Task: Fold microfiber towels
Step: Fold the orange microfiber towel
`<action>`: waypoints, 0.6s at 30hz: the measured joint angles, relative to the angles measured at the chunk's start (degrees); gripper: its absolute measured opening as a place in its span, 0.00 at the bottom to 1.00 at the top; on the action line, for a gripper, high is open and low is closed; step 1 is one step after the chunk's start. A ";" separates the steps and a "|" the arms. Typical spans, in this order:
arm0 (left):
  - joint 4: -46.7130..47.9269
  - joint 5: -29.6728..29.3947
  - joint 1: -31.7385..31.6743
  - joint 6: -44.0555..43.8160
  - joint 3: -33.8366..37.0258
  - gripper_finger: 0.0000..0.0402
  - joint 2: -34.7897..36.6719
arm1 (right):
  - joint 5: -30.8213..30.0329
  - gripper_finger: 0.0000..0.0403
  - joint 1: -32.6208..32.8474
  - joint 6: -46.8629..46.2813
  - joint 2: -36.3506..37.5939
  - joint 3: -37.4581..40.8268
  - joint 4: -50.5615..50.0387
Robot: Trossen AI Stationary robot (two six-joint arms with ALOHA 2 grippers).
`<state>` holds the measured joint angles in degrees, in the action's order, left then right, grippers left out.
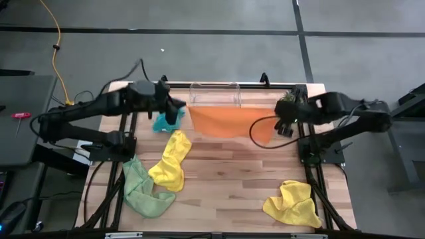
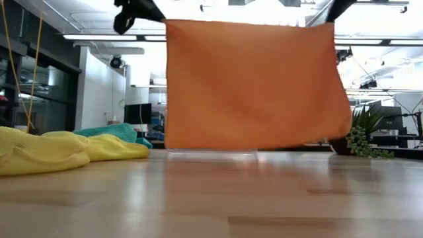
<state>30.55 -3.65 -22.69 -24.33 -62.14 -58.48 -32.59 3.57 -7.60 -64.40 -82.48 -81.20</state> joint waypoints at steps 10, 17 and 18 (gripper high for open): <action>6.19 1.93 6.30 5.24 1.54 0.00 0.22 | 2.77 0.00 6.62 0.84 -0.86 5.65 2.16; 4.25 0.65 19.81 -6.87 11.97 0.00 -0.53 | 9.59 0.00 19.34 -9.43 -3.41 23.98 17.13; 3.17 0.33 21.66 -9.39 14.07 0.00 -0.89 | 10.60 0.00 20.82 -11.09 -4.24 26.13 20.11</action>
<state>33.73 -3.31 -1.03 -33.72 -48.07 -59.37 -21.99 24.39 -18.69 -68.64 -56.36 -61.09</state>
